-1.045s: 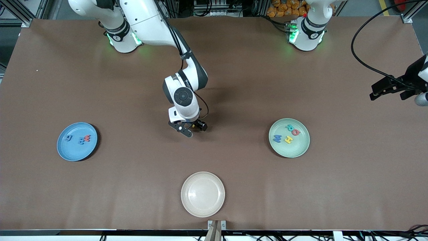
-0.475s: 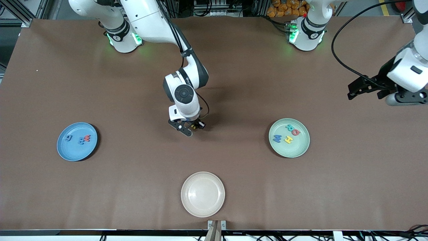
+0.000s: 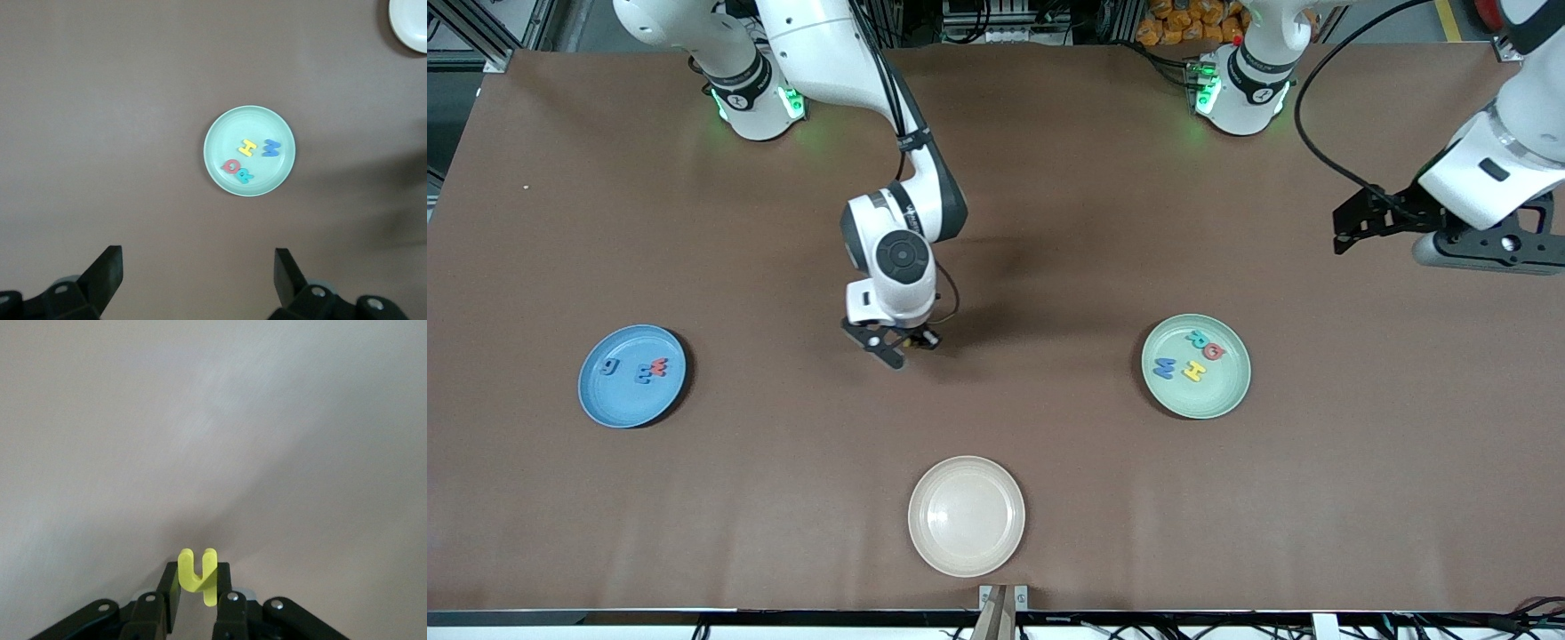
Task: Sort upper and lower case letters into plates
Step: 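Carry the 4 to the blue plate and open the right gripper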
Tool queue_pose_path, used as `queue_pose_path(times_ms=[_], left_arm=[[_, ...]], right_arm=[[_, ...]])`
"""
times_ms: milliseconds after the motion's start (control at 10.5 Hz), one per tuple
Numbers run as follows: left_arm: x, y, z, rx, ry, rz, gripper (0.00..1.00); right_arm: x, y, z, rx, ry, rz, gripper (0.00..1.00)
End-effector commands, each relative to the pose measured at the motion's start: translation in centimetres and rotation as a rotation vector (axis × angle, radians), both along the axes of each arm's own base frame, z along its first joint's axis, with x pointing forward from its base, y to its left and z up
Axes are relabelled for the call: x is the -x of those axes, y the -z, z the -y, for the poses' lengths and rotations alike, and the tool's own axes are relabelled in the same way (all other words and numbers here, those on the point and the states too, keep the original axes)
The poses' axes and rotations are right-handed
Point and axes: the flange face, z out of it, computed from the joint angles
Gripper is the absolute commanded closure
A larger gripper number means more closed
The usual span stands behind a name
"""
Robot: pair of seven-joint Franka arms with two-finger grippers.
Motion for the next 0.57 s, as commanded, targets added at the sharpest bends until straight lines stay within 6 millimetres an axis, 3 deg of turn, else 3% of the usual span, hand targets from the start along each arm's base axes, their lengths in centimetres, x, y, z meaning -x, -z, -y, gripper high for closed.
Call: queue_pose_path(times_ms=[0,190,475], left_arm=[[0.9,-0.4,-1.7,-0.014,0.021,0.009,0.00],[0.9,-0.4,-1.3,-0.013,0.020,0.009,0.00],[0.3,-0.2,-0.6,-0.007,0.012,0.006,0.00]], right_arm=[[-3.5,-3.5,7.2,0.050,-0.015,0.009,1.00],[-6.8,-4.4,16.5,0.069,-0.003,-0.040,1.00],[-9.8,-4.0,33.1,0.059,0.003,-0.094,1.00]])
